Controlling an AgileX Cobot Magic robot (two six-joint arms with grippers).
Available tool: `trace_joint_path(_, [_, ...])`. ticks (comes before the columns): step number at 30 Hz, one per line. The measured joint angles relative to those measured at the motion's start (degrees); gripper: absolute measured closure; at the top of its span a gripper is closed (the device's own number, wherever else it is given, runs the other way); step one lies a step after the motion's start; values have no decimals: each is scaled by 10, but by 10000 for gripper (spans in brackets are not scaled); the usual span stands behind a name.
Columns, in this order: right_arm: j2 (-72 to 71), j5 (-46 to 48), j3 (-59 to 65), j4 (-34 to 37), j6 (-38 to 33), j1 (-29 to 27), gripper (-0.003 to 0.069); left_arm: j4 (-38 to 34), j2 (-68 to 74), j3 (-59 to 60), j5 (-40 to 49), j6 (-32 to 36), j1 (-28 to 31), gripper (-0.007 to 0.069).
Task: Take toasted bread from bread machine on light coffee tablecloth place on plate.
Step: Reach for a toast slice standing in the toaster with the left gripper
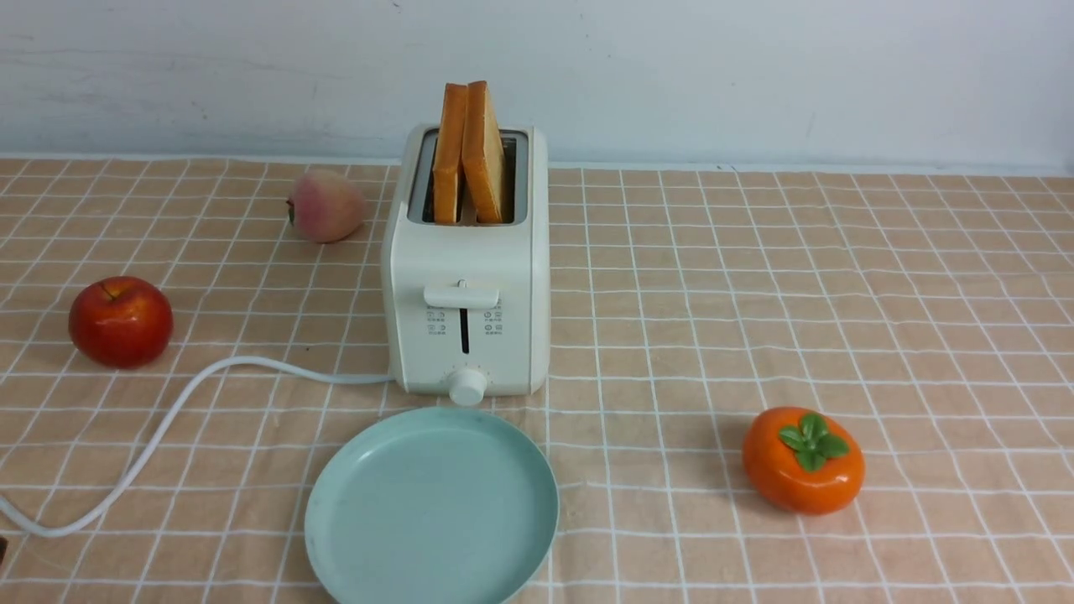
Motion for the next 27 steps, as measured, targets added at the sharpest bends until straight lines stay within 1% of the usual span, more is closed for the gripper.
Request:
trace_joint_path(7, [0,2,0,-30,0,0,419,-2,0,0,-6,-14,0,386])
trace_joint_path(22, [0,-5,0,-35,1,0,419,-4,0,0,-21,-21,0,386])
trace_joint_path(24, [0,-58,5,-3,27,0,419,-14,0,0,-35,-25,0,386])
trace_joint_path(25, [0,-63,5,0,33,0,419,-15,0,0,-36,-26,0,386])
trace_joint_path(26, [0,-106,5,27,57,0,419,-24,0,0,-46,-35,0,386])
trace_joint_path(27, [0,-112,5,33,66,0,419,-27,0,0,-47,-36,0,386])
